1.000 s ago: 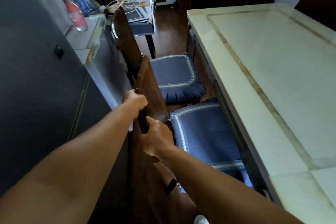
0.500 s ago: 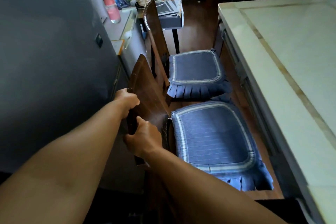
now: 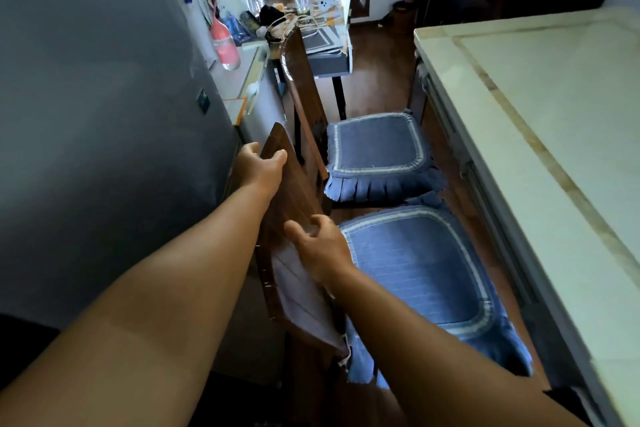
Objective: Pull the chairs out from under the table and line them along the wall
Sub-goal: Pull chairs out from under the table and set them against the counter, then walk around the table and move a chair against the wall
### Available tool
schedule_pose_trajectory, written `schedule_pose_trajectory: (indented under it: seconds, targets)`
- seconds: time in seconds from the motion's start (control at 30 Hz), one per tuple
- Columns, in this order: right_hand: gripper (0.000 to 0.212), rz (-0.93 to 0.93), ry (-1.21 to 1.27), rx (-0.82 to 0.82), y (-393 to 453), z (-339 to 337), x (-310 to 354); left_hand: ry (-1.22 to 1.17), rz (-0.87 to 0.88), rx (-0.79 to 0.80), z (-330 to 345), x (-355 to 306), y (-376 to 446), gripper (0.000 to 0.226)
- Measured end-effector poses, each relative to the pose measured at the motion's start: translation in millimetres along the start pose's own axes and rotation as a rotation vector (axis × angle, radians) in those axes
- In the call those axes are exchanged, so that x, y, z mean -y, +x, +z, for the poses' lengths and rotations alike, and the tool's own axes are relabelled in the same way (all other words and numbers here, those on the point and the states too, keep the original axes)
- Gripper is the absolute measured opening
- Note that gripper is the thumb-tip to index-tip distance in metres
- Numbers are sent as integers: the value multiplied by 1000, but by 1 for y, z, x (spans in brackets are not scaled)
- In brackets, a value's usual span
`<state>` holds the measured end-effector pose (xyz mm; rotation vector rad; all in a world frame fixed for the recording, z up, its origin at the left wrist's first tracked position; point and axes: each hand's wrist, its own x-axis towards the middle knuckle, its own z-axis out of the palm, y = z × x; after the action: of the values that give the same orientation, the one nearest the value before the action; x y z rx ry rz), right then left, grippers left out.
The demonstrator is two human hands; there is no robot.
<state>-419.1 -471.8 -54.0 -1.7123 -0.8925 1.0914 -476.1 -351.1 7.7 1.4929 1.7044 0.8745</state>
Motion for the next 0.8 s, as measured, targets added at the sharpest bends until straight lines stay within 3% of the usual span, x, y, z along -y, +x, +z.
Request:
schedule_pose_trajectory:
  seconds: [0.17,0.33,0.53,0.8]
  targets:
    - [56,-60,126,-352,-7,-62,11,-273,96,9,38,-37,-25,41]
    - [53,-121,233,-598,-35,-146,12,-520,152,249,93,-89,-87,17]
    - [45,-163,300,-889,-95,-267,2,-518,244,473,152,-145,-188,13]
    - [44,-239,320,-1081,-214,-431,-35,-556,318,662,237,-208,-367,18]
